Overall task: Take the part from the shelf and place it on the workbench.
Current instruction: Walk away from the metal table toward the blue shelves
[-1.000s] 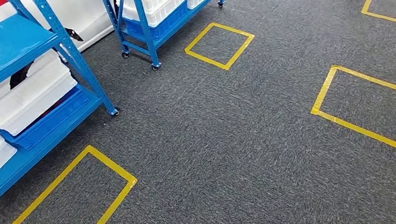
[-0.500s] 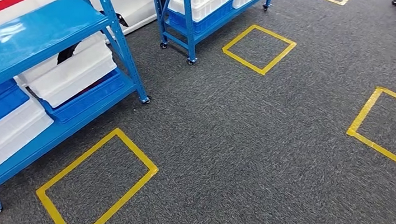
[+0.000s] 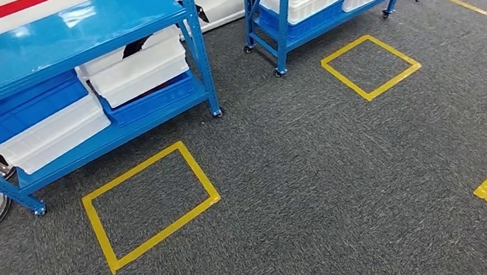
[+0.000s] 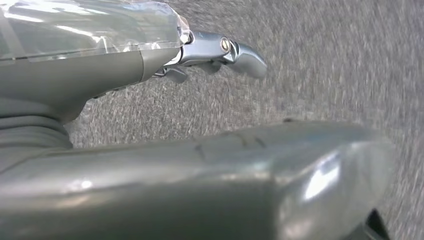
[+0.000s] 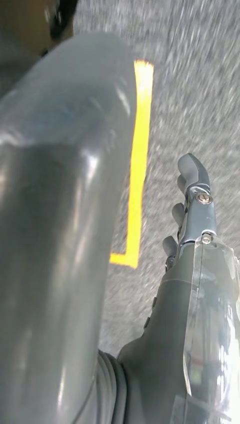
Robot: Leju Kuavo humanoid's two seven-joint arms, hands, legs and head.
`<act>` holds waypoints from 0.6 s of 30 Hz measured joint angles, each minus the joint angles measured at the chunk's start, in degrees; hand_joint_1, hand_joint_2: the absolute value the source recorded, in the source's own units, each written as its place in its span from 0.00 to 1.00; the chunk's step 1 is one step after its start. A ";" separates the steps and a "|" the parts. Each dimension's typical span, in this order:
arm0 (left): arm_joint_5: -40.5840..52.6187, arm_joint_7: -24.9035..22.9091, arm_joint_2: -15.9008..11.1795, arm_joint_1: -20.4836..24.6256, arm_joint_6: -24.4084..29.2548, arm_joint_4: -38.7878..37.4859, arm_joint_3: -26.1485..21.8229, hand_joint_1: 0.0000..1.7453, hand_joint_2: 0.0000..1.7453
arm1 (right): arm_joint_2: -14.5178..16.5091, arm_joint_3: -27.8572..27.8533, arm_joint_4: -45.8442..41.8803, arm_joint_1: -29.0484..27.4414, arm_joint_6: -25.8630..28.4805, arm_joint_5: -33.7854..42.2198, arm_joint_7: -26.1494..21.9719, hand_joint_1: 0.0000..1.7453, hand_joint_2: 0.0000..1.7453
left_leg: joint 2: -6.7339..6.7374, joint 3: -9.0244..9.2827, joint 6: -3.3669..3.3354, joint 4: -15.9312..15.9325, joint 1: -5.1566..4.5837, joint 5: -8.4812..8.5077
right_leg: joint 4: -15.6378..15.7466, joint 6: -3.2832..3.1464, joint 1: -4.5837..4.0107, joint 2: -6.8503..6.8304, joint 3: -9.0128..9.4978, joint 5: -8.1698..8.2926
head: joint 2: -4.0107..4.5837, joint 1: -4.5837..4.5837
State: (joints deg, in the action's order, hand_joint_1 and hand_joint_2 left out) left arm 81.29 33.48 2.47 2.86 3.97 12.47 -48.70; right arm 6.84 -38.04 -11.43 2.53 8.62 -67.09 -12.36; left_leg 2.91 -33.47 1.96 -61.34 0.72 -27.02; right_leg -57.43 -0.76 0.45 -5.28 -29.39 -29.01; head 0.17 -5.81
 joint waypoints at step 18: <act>-0.52 -7.75 -0.34 0.42 -3.79 -0.21 6.10 0.00 0.00 | -0.26 -2.20 -0.68 6.45 -3.68 2.49 -0.69 0.00 0.00 | -10.63 0.31 -1.17 3.23 -0.18 1.72 | -1.75 1.76 1.01 10.21 -2.28 0.55 | 0.00 0.02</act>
State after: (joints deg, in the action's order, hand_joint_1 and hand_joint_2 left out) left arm 80.77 25.73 2.13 3.28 0.18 12.26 -42.60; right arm 6.57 -40.23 -12.11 8.98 4.94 -64.59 -13.05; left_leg -7.72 -33.17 0.79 -58.11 0.54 -25.30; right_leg -59.18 1.00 1.46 4.94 -31.68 -28.45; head 0.17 -5.79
